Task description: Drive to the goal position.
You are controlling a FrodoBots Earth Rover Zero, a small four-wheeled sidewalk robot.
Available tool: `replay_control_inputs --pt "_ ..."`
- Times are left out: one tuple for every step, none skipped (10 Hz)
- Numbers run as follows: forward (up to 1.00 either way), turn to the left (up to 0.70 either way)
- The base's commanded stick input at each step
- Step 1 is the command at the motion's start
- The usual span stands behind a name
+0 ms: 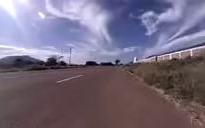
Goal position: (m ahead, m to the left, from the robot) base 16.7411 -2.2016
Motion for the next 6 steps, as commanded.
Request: replay_control_inputs --pt "0.85 0.0" --pt "0.85 0.0" --pt "0.85 0.0" --pt "0.85 0.0" --pt "0.85 0.0" --pt "0.85 0.0"
